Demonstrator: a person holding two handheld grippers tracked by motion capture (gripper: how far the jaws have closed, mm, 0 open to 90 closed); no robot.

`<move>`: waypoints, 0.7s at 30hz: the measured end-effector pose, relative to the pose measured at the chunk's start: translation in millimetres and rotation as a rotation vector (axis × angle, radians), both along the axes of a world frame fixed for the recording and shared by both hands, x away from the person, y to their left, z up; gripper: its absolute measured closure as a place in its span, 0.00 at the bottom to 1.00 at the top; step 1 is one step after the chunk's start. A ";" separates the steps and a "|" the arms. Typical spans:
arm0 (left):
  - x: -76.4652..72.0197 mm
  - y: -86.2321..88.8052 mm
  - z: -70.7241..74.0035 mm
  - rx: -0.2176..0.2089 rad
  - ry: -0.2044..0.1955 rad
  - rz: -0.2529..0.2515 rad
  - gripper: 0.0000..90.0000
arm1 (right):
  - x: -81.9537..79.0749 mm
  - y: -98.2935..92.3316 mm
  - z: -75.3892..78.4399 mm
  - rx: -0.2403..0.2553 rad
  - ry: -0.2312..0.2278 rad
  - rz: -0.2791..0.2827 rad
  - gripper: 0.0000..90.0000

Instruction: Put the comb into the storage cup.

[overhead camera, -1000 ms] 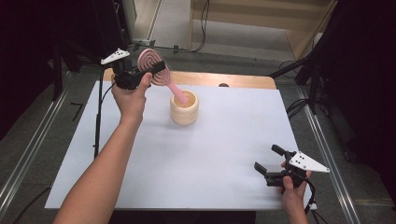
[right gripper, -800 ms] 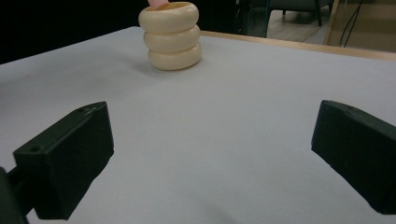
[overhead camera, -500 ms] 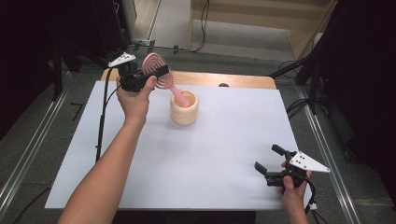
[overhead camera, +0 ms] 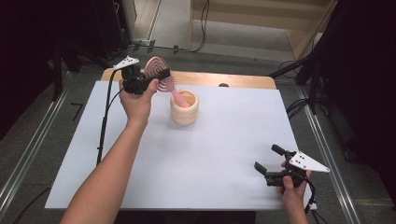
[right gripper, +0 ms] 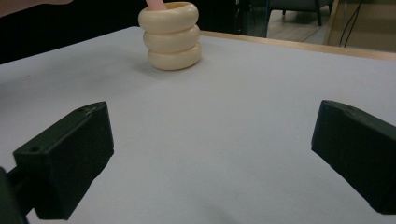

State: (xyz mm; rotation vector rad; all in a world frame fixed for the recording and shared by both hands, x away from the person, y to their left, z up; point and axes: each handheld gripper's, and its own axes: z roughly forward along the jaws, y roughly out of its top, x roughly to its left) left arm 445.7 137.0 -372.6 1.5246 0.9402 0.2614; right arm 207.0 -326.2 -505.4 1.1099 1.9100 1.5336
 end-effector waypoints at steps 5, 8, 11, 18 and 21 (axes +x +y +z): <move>1.1 -1.9 -4.3 0.012 0.002 0.007 0.70 | 0.0 0.1 -0.2 0.001 0.003 0.000 0.00; 1.5 -3.9 -7.8 0.014 0.009 0.009 0.70 | 0.0 -0.3 -0.3 0.002 0.000 0.001 0.00; 2.0 -6.2 -11.6 0.018 0.015 0.009 0.70 | 0.0 -0.6 -0.2 0.003 0.000 0.000 0.00; 2.0 -10.9 -18.3 0.036 0.019 0.014 0.70 | 0.1 -0.4 -0.4 0.004 0.000 0.001 0.00; 1.9 -11.7 -20.8 0.038 0.019 0.016 0.70 | 0.0 -0.7 -0.4 0.004 0.002 -0.001 0.00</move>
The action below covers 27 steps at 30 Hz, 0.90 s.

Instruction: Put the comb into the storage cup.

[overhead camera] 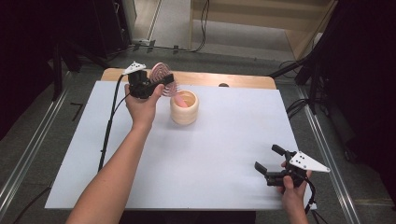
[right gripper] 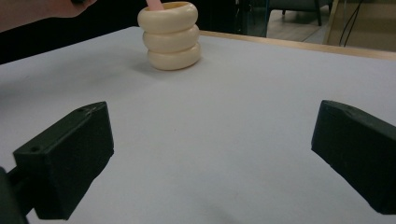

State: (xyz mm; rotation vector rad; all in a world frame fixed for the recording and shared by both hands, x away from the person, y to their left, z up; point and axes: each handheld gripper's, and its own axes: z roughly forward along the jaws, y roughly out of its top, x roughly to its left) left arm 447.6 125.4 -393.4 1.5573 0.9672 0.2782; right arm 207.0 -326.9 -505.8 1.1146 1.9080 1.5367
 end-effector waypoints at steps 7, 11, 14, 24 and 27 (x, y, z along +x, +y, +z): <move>0.2 -4.4 -8.0 0.014 0.011 -0.004 0.70 | 0.3 0.7 -0.1 -0.002 0.000 0.002 0.00; 0.6 -6.6 -12.0 0.012 0.019 -0.004 0.70 | 0.2 0.9 -0.1 -0.003 0.001 0.002 0.00; 0.4 -7.3 -14.3 0.017 0.019 0.000 0.70 | 0.2 0.9 -0.2 -0.004 0.000 0.003 0.00; 0.4 -9.2 -20.4 0.022 0.032 -0.001 0.70 | 0.3 1.0 -0.1 -0.002 0.000 0.003 0.00; 0.3 -11.0 -22.6 0.030 0.035 -0.001 0.70 | 0.4 0.9 -0.2 -0.003 -0.002 0.002 0.00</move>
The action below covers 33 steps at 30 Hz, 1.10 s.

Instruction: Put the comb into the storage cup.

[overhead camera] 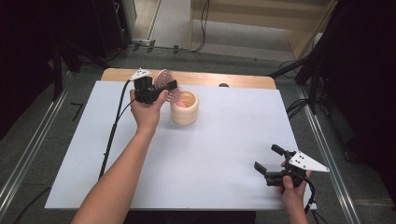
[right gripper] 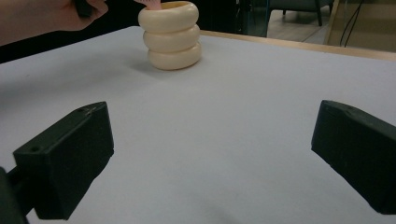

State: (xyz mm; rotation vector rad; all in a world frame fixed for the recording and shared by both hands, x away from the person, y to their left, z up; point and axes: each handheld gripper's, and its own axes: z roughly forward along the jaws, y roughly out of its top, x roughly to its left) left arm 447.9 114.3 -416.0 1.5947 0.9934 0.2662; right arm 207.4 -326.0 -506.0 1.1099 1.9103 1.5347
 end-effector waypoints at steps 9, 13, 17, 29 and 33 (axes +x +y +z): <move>2.3 -2.2 -4.8 -0.016 0.019 -0.004 0.70 | 0.4 -0.2 -0.2 -0.002 0.001 -0.001 0.00; 1.3 -2.4 -5.4 0.008 0.004 -0.002 0.63 | 0.2 -0.7 -0.2 0.003 0.000 -0.003 0.00; 1.2 -0.8 -5.1 -0.012 0.015 -0.020 0.37 | 0.2 -1.3 -0.4 0.005 0.002 -0.002 0.00; -6.1 1.5 0.7 0.031 -0.044 -0.027 0.00 | 0.5 -0.3 -0.4 -0.003 0.001 -0.002 0.00; -7.5 3.0 2.2 0.034 -0.049 -0.028 0.00 | 0.6 -0.4 -0.3 -0.004 -0.001 -0.003 0.00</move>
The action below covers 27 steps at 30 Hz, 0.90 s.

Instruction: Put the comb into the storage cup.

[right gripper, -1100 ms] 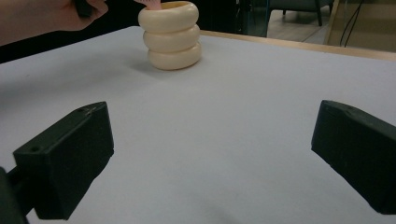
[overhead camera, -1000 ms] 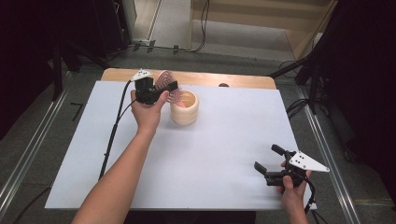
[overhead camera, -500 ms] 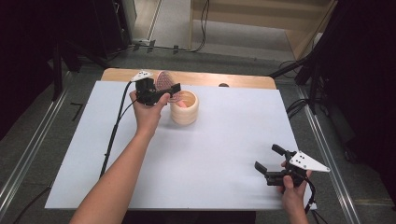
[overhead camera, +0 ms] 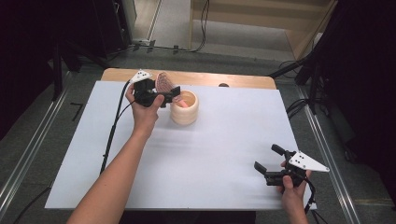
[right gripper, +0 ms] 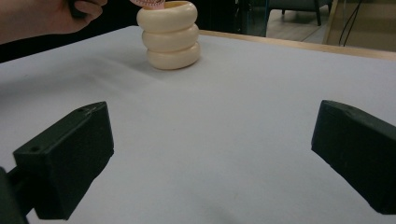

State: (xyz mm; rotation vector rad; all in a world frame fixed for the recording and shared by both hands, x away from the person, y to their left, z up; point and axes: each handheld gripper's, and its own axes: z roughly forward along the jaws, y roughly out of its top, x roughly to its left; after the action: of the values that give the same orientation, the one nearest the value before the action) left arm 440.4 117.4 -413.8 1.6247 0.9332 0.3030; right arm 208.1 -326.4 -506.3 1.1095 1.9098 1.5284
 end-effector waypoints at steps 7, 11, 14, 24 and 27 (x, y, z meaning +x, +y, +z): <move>-5.8 6.2 -0.9 0.010 -0.023 0.002 0.00 | 0.0 -0.1 0.0 0.001 -0.001 0.000 0.00; -8.9 9.4 -1.0 0.013 -0.027 -0.005 0.00 | 0.0 0.5 0.1 0.001 0.002 0.000 0.00; -12.3 10.7 0.8 0.028 -0.038 -0.008 0.00 | 0.2 1.2 0.1 0.002 0.002 0.002 0.00; -24.6 20.0 0.9 0.050 -0.065 -0.013 0.00 | 0.2 1.7 0.3 -0.003 0.001 0.000 0.00; -27.8 23.5 -1.2 0.060 -0.065 -0.011 0.00 | 0.2 1.9 0.3 -0.004 0.000 -0.001 0.00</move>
State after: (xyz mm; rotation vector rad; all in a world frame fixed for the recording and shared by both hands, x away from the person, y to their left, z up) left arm 412.5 140.9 -415.0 1.6646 0.8728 0.3769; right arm 208.3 -324.5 -505.9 1.1088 1.9114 1.5233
